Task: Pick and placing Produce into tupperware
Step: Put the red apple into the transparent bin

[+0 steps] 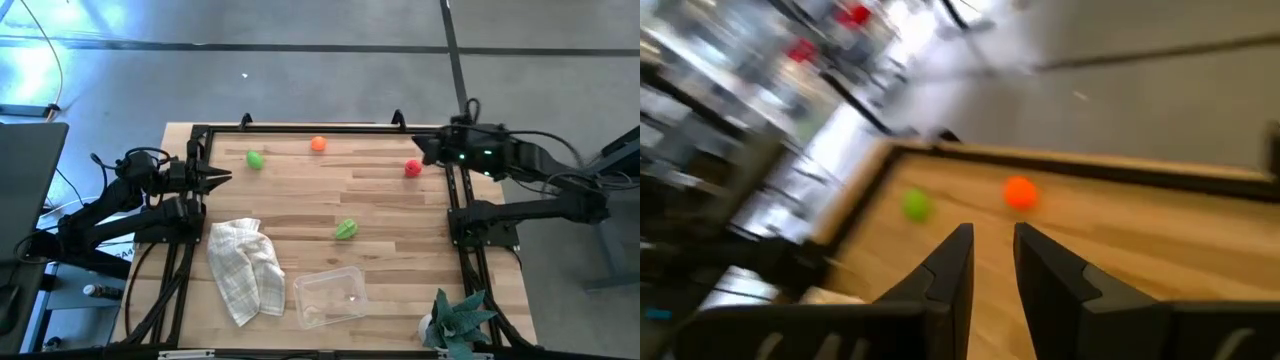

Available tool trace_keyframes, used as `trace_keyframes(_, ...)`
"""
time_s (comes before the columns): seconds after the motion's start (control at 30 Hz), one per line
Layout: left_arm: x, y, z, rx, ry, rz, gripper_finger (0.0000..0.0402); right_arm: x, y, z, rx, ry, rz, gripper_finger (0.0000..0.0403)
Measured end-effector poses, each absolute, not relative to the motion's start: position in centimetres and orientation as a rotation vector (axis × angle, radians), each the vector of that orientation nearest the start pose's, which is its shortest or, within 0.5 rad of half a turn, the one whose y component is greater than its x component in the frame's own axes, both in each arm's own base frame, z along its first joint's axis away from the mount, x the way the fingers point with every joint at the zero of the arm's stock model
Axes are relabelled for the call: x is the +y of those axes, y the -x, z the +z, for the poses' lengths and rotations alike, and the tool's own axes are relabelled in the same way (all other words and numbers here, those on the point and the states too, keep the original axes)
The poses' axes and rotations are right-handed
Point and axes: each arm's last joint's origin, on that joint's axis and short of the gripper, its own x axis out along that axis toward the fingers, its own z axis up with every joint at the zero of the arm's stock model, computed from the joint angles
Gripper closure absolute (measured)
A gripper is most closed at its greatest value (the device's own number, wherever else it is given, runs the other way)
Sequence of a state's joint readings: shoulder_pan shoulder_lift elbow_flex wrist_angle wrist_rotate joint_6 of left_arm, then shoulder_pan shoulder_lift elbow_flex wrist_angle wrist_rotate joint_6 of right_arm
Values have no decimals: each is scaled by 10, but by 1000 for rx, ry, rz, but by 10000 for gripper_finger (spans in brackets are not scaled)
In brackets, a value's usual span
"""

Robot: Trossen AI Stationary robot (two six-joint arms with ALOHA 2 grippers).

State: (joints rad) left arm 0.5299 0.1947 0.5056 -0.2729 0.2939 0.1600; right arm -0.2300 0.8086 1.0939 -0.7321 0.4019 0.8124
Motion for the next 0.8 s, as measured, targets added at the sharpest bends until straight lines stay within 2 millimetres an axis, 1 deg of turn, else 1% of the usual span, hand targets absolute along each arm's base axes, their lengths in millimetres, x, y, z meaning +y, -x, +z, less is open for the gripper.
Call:
trace_keyframes(0.23,29,-66,290,-16,-175,238,364,-67,-155,353,431,-793,-828,336)
trace_keyframes(0.47,29,-66,290,-16,-174,238,364,-93,-164,329,665,-859,-821,336)
trace_keyframes(0.6,29,-66,290,-16,-174,238,364,-104,-163,318,763,-896,-856,336)
trace_keyframes(0.8,29,-66,290,-16,-174,238,364,-111,-151,305,928,-964,-952,336)
